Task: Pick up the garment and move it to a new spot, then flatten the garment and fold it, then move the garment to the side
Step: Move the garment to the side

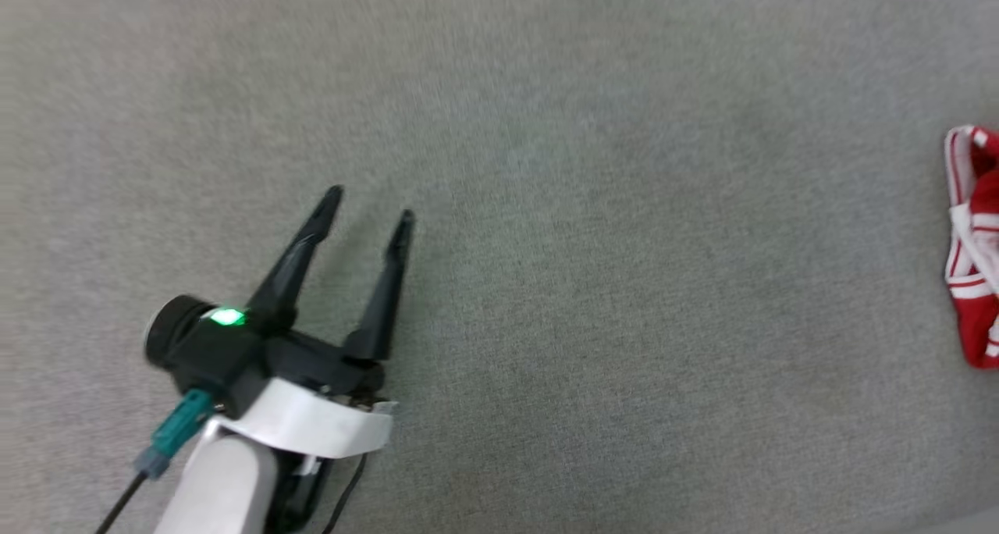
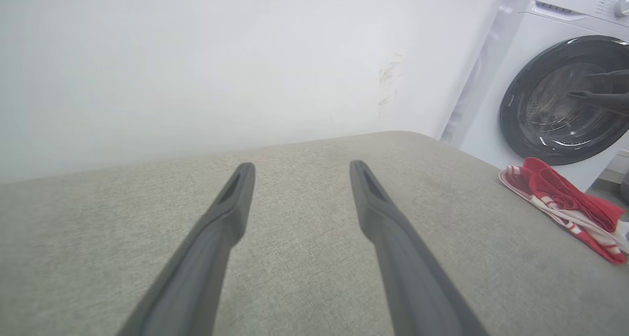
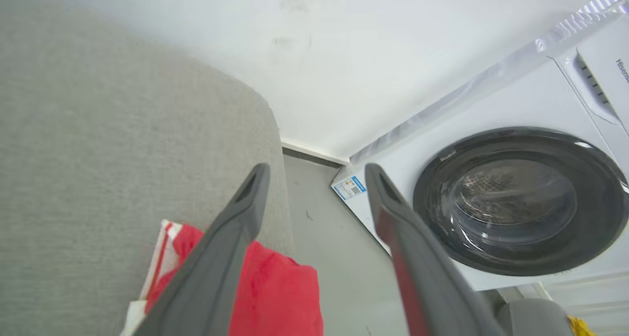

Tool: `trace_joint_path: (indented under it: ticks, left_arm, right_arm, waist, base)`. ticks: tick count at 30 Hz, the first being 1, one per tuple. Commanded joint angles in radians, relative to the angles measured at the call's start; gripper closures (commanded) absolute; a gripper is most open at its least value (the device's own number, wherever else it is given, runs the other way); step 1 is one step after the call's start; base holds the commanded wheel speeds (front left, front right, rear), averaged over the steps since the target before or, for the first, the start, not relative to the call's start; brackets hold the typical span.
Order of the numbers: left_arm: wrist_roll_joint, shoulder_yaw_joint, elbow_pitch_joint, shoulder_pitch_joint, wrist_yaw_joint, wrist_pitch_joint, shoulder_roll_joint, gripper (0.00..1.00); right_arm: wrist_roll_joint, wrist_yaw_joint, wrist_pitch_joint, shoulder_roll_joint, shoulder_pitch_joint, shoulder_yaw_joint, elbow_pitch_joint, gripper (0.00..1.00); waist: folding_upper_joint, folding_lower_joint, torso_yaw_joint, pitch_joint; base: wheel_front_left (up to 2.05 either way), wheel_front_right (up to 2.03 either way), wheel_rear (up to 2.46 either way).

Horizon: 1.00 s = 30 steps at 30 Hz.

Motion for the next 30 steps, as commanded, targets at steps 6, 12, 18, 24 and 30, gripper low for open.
trace_joint_path:
  ticks: [6,12,18,24,30]
  left_arm:
    - [0.015,0.162,0.015,0.098,0.001,-0.002,-0.040,0.00]
    - [0.037,0.261,0.027,0.157,0.001,-0.002,-0.073,0.00]
    - [0.034,0.349,0.027,0.220,0.001,-0.002,-0.085,0.00]
    - [0.050,0.361,0.058,0.263,0.001,-0.002,-0.108,0.00]
    - [0.054,0.359,0.075,0.296,0.001,-0.002,-0.120,0.00]
  right_arm:
    - [0.103,-0.001,-0.154,0.169,0.035,0.030,-0.083,0.00]
    - [0.161,-0.001,-0.269,0.294,0.151,0.041,-0.137,0.00]
    - [0.195,-0.001,-0.385,0.441,0.272,0.037,-0.147,0.00]
    - [0.208,-0.001,-0.482,0.509,0.361,0.084,-0.118,0.00]
    - [0.230,-0.001,-0.522,0.537,0.426,0.108,-0.088,0.00]
  waist:
    - [0.0000,0.0000,0.051,-0.177]
    - [0.0000,0.0000,0.086,-0.245]
    - [0.0000,0.0000,0.113,-0.288]
    - [0.0000,0.0000,0.142,-0.329]
    - [0.0000,0.0000,0.156,-0.351]
  base:
    - [0.00,0.00,0.00]
    - [0.00,0.00,0.00]
    - [0.00,0.00,0.00]
    - [0.00,0.00,0.00]
    - [0.00,0.00,0.00]
